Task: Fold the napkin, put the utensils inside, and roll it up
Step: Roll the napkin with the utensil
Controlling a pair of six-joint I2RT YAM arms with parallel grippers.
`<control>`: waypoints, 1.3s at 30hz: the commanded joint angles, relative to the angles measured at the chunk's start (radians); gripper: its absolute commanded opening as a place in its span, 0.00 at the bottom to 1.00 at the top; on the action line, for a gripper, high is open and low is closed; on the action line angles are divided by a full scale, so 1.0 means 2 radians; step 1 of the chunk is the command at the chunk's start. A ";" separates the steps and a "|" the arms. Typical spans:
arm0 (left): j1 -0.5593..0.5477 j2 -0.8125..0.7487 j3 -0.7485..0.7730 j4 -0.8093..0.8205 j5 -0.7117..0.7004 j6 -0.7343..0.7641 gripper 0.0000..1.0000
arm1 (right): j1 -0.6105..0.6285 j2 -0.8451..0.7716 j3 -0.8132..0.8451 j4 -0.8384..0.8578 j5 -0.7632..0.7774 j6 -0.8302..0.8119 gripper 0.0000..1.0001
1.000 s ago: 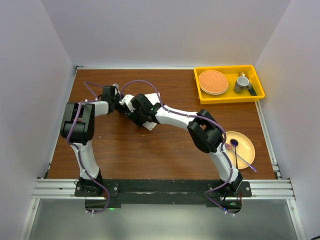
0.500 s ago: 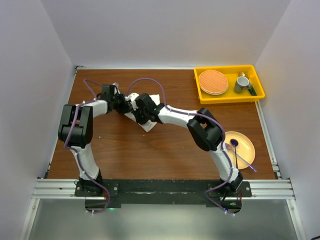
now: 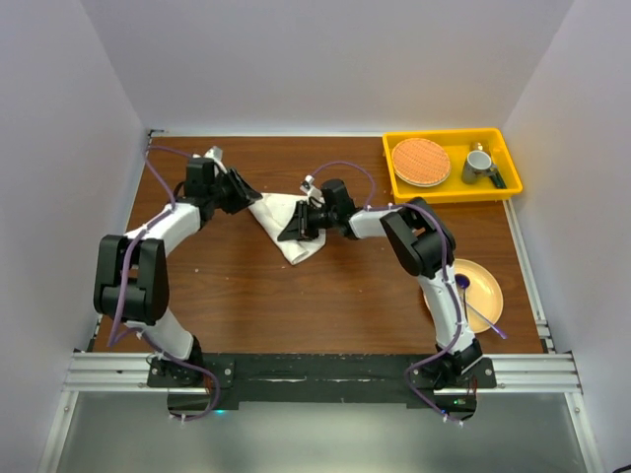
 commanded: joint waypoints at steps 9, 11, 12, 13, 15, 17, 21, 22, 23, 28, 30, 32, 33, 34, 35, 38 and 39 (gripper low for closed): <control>-0.021 0.089 -0.028 0.150 0.042 -0.055 0.39 | -0.004 0.036 -0.045 0.092 -0.065 0.112 0.08; -0.021 0.103 -0.025 0.153 0.043 -0.060 0.38 | -0.005 0.034 -0.041 0.081 -0.068 0.105 0.09; -0.021 0.113 -0.024 0.155 0.043 -0.060 0.38 | -0.005 0.032 -0.040 0.073 -0.068 0.090 0.09; -0.021 0.119 -0.022 0.155 0.039 -0.058 0.37 | -0.006 0.031 -0.036 0.057 -0.070 0.083 0.09; -0.021 0.134 -0.021 0.153 0.032 -0.055 0.36 | -0.007 0.031 -0.031 0.027 -0.076 0.058 0.10; -0.021 0.142 -0.020 0.138 0.027 -0.051 0.35 | -0.007 0.031 -0.012 -0.015 -0.076 0.027 0.11; -0.022 0.149 -0.029 0.108 0.007 -0.049 0.32 | -0.007 0.030 0.048 -0.199 -0.043 -0.120 0.16; -0.022 0.151 -0.032 0.104 0.003 -0.050 0.31 | -0.007 0.028 0.068 -0.222 -0.036 -0.138 0.18; -0.023 0.153 -0.035 0.102 0.001 -0.053 0.30 | -0.007 0.024 0.080 -0.246 -0.028 -0.176 0.21; -0.030 0.158 -0.045 0.086 -0.003 -0.066 0.25 | -0.005 -0.005 0.133 -0.363 0.063 -0.246 0.44; -0.034 0.157 -0.044 0.078 -0.003 -0.072 0.23 | 0.001 -0.027 0.140 -0.385 0.109 -0.266 0.54; -0.035 0.157 -0.044 0.070 0.002 -0.078 0.23 | 0.013 -0.053 0.141 -0.392 0.148 -0.280 0.61; -0.036 0.157 -0.042 0.066 0.003 -0.083 0.22 | 0.018 -0.063 0.140 -0.391 0.188 -0.284 0.66; -0.038 0.156 -0.042 0.062 0.005 -0.086 0.21 | 0.032 -0.071 0.139 -0.391 0.212 -0.293 0.69; -0.038 0.155 -0.042 0.057 0.004 -0.088 0.20 | 0.041 -0.080 0.137 -0.384 0.235 -0.299 0.71; -0.042 0.151 -0.044 0.046 0.006 -0.098 0.18 | 0.076 -0.101 0.136 -0.365 0.325 -0.323 0.78; -0.043 0.150 -0.045 0.044 0.006 -0.101 0.17 | 0.083 -0.102 0.142 -0.364 0.341 -0.331 0.79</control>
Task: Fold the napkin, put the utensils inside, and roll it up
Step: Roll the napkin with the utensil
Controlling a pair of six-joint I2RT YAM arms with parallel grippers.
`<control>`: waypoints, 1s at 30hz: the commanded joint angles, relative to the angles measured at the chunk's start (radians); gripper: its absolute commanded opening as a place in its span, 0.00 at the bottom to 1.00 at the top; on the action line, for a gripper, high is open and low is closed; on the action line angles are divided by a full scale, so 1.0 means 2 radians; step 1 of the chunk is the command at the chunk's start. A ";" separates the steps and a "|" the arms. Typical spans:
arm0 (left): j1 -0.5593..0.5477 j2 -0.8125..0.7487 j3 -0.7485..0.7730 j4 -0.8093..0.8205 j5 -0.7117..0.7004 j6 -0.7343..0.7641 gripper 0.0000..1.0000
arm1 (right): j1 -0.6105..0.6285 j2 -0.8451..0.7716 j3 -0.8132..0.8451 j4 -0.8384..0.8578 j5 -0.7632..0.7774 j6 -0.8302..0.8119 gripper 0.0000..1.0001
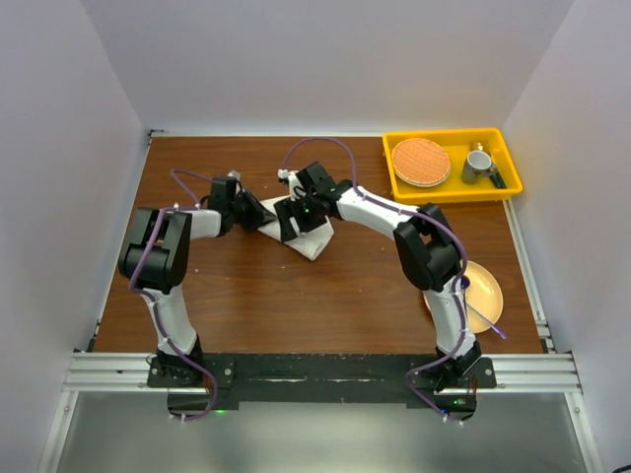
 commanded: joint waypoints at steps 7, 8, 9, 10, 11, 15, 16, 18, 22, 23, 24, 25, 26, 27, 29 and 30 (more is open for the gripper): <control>-0.009 -0.004 -0.025 -0.083 -0.004 -0.034 0.13 | 0.098 -0.011 0.039 0.013 0.264 -0.111 0.82; -0.009 -0.006 -0.026 -0.084 -0.006 -0.039 0.13 | 0.103 -0.008 0.042 0.013 0.270 -0.112 0.82; -0.009 -0.009 -0.026 -0.085 -0.007 -0.040 0.12 | 0.106 -0.006 0.045 0.014 0.274 -0.113 0.82; -0.009 -0.012 -0.026 -0.086 -0.009 -0.042 0.12 | 0.113 -0.001 0.044 0.017 0.280 -0.110 0.82; -0.009 -0.013 -0.025 -0.086 -0.010 -0.043 0.12 | 0.116 -0.001 0.042 0.023 0.294 -0.108 0.82; -0.009 -0.022 -0.027 -0.086 -0.012 -0.048 0.12 | 0.119 0.009 0.027 0.037 0.306 -0.101 0.79; -0.009 -0.025 -0.028 -0.086 -0.013 -0.048 0.13 | 0.119 0.011 0.022 0.048 0.306 -0.086 0.78; -0.009 -0.030 -0.030 -0.084 -0.014 -0.052 0.13 | 0.119 0.015 0.016 0.053 0.300 -0.085 0.75; -0.009 -0.039 -0.034 -0.081 -0.015 -0.056 0.14 | 0.119 0.022 0.010 0.059 0.293 -0.071 0.66; -0.009 -0.042 -0.038 -0.073 -0.015 -0.062 0.15 | 0.119 0.023 0.009 0.057 0.290 -0.066 0.63; -0.009 -0.046 -0.041 -0.069 -0.016 -0.064 0.16 | 0.119 0.022 0.007 0.056 0.285 -0.056 0.61; -0.009 -0.048 -0.043 -0.066 -0.016 -0.065 0.16 | 0.119 0.021 0.003 0.062 0.283 -0.049 0.53; -0.009 -0.050 -0.043 -0.065 -0.016 -0.066 0.17 | 0.119 0.018 -0.010 0.066 0.280 -0.045 0.47; -0.008 -0.057 -0.044 -0.064 -0.016 -0.065 0.18 | 0.118 0.011 -0.019 0.073 0.280 -0.031 0.42; -0.007 -0.071 -0.051 -0.055 -0.023 -0.061 0.22 | 0.115 0.004 -0.041 0.090 0.261 -0.020 0.29; -0.006 -0.092 -0.054 -0.052 -0.029 -0.059 0.24 | 0.111 0.000 -0.046 0.092 0.254 -0.006 0.24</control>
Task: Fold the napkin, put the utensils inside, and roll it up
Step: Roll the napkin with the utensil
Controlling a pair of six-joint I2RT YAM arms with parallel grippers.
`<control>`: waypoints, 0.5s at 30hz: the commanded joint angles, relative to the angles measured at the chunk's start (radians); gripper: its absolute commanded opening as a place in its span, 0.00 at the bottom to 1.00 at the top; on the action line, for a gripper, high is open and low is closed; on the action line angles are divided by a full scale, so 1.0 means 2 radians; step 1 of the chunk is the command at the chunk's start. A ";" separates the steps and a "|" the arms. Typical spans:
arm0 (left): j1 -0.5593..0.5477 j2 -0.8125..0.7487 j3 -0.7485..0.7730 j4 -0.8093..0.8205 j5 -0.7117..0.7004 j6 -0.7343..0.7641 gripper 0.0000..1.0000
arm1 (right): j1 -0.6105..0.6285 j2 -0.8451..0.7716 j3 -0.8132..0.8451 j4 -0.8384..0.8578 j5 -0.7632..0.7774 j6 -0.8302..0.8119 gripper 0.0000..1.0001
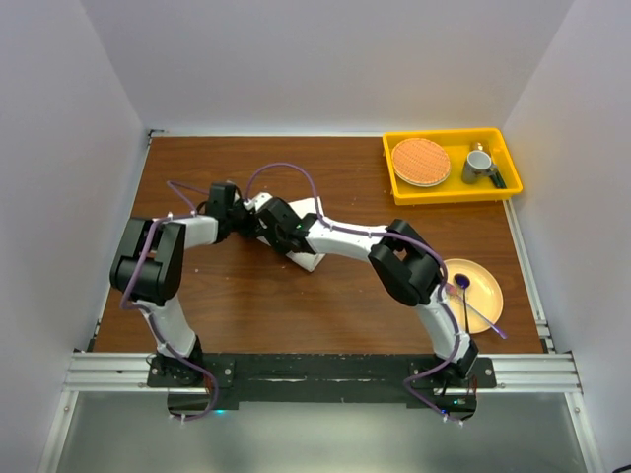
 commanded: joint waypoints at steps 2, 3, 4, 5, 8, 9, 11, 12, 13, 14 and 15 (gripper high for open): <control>0.000 -0.074 -0.023 -0.003 -0.041 0.016 0.31 | -0.014 -0.028 -0.055 0.039 -0.041 0.058 0.13; 0.000 -0.099 -0.023 -0.004 -0.049 0.022 0.33 | -0.021 -0.034 -0.064 0.045 -0.051 0.072 0.11; 0.000 -0.111 -0.017 -0.011 -0.064 0.037 0.36 | -0.026 -0.043 -0.073 0.060 -0.085 0.077 0.09; 0.000 -0.131 -0.014 -0.015 -0.074 0.045 0.37 | -0.032 -0.046 -0.086 0.067 -0.106 0.084 0.05; 0.000 -0.156 -0.003 -0.027 -0.088 0.064 0.39 | -0.084 -0.050 -0.109 0.099 -0.233 0.131 0.00; 0.000 -0.160 -0.002 -0.026 -0.086 0.067 0.39 | -0.096 -0.048 -0.113 0.109 -0.265 0.141 0.00; 0.000 -0.160 -0.002 -0.020 -0.076 0.071 0.39 | -0.126 -0.036 -0.120 0.134 -0.364 0.166 0.00; 0.000 -0.157 -0.002 -0.016 -0.059 0.071 0.39 | -0.135 -0.030 -0.125 0.144 -0.387 0.176 0.00; 0.000 -0.151 0.000 -0.007 -0.051 0.070 0.39 | -0.143 -0.020 -0.133 0.164 -0.411 0.184 0.00; 0.000 -0.137 0.001 -0.005 -0.042 0.068 0.39 | -0.156 -0.014 -0.139 0.177 -0.447 0.201 0.00; 0.000 -0.130 0.004 0.003 -0.025 0.065 0.40 | -0.162 -0.008 -0.146 0.207 -0.468 0.211 0.00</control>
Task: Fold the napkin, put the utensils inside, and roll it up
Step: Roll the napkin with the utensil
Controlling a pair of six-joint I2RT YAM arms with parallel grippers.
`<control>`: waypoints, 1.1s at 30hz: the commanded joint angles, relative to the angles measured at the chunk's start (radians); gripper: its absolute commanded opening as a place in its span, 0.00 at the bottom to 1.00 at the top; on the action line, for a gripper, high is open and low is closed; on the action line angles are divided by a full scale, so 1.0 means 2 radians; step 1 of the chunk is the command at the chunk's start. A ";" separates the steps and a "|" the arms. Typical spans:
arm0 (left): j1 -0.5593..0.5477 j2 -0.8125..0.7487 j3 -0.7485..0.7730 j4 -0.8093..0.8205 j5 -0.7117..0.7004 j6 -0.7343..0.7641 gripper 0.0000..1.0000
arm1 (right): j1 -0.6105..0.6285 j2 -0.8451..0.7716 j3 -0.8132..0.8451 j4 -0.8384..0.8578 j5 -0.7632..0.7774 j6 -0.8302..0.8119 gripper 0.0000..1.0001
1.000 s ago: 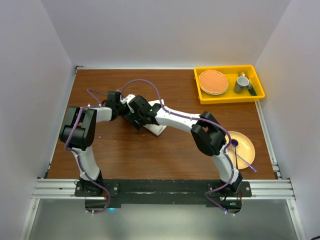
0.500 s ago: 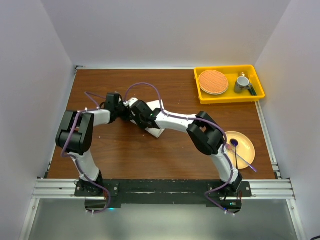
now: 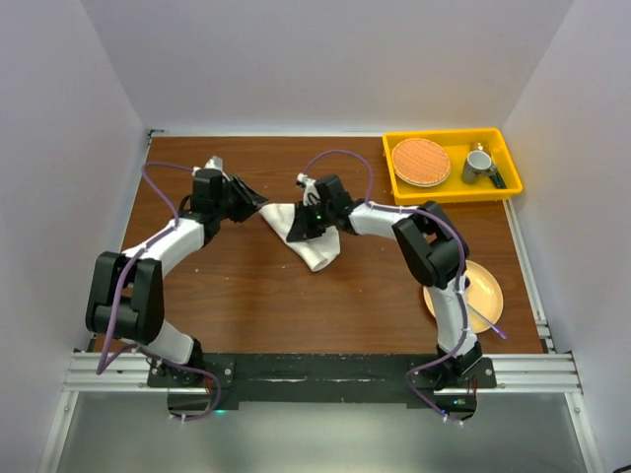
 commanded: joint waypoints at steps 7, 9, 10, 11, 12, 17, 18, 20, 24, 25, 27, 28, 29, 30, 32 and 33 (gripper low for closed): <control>-0.016 0.083 0.019 0.074 0.076 0.000 0.38 | -0.052 0.082 -0.063 0.195 -0.262 0.137 0.00; -0.021 0.092 0.018 0.077 0.077 0.001 0.38 | -0.054 0.092 -0.069 0.231 -0.273 0.169 0.00; -0.022 0.092 0.016 0.076 0.077 0.001 0.38 | -0.054 0.094 -0.063 0.222 -0.271 0.163 0.00; -0.023 0.086 0.014 0.071 0.074 0.001 0.38 | -0.054 0.093 -0.062 0.216 -0.268 0.152 0.00; -0.023 0.080 0.010 0.047 0.055 0.003 0.39 | -0.054 0.093 -0.062 0.210 -0.268 0.149 0.00; -0.028 -0.028 0.000 -0.083 -0.084 0.034 0.54 | -0.054 0.091 -0.034 0.152 -0.260 0.113 0.00; -0.029 -0.041 -0.003 -0.113 -0.108 0.036 0.58 | -0.054 0.093 -0.032 0.154 -0.262 0.116 0.00; -0.029 -0.066 -0.006 -0.141 -0.135 0.034 0.62 | -0.054 0.093 -0.024 0.153 -0.263 0.117 0.00; -0.025 -0.059 -0.026 -0.145 -0.093 0.009 0.67 | -0.053 0.088 -0.023 0.158 -0.267 0.119 0.00; -0.025 -0.044 -0.028 -0.138 -0.082 0.004 0.67 | -0.051 0.088 -0.025 0.163 -0.267 0.122 0.00; -0.025 -0.030 -0.027 -0.125 -0.063 -0.012 0.67 | -0.051 0.088 -0.025 0.171 -0.273 0.130 0.00; -0.025 -0.019 -0.027 -0.119 -0.059 -0.015 0.68 | -0.049 0.089 -0.025 0.173 -0.275 0.132 0.00; -0.025 -0.014 -0.026 -0.113 -0.059 -0.018 0.68 | -0.048 0.090 -0.025 0.174 -0.277 0.131 0.00; -0.025 -0.008 -0.027 -0.099 -0.053 -0.028 0.68 | -0.047 0.091 -0.024 0.174 -0.278 0.132 0.00; -0.026 0.000 -0.028 -0.077 -0.051 -0.034 0.69 | -0.044 0.095 -0.023 0.173 -0.279 0.130 0.00; -0.026 0.004 -0.027 -0.073 -0.049 -0.042 0.69 | -0.043 0.095 -0.021 0.172 -0.280 0.129 0.00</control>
